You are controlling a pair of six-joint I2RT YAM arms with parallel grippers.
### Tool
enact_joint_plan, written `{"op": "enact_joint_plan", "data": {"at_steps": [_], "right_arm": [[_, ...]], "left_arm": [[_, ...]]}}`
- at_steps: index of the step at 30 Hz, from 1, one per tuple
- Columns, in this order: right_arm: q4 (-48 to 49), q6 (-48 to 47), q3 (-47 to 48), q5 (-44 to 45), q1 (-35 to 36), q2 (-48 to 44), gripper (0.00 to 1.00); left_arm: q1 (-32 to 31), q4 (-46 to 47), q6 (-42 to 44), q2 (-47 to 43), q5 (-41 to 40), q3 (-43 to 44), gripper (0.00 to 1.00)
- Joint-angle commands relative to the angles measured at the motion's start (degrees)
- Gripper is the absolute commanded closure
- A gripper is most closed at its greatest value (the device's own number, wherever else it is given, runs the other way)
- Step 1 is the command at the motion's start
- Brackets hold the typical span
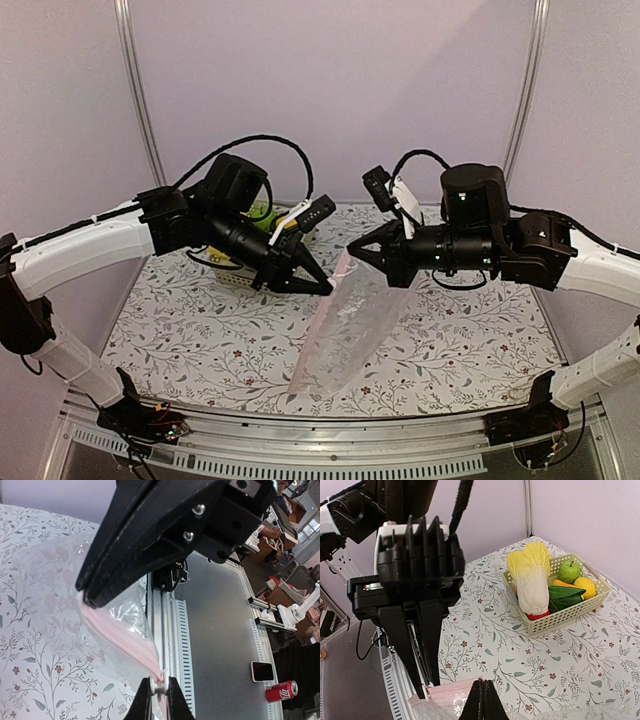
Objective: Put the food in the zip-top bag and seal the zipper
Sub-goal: Unzip the zipper from the zipper food storage bag.
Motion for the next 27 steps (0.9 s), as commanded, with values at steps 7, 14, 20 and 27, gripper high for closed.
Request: {"op": "enact_joint_plan", "data": {"at_steps": [7,14,20,27], "right_arm": [[-0.7,1.6,2.7,15.6,-0.7,0.9,1.00],[-1.2,4.2,3.5,18.1,-2.4,2.0,1.00],[-1.4,6.2,3.9,18.8,-4.4,2.4,1.00],[-1.4,8.7,4.2,20.3,-6.6,2.5,1.00]], "left_arm": [[-0.6,-2.2,0.7,0.5,1.7,0.5,1.00],[-0.7,-2.4,0.7,0.4,1.7,0.6,1.00],[-0.7,-2.4,0.7,0.3,1.8,0.6,1.00],[-0.7,-2.6,0.7,0.4,1.8,0.6,1.00]]}}
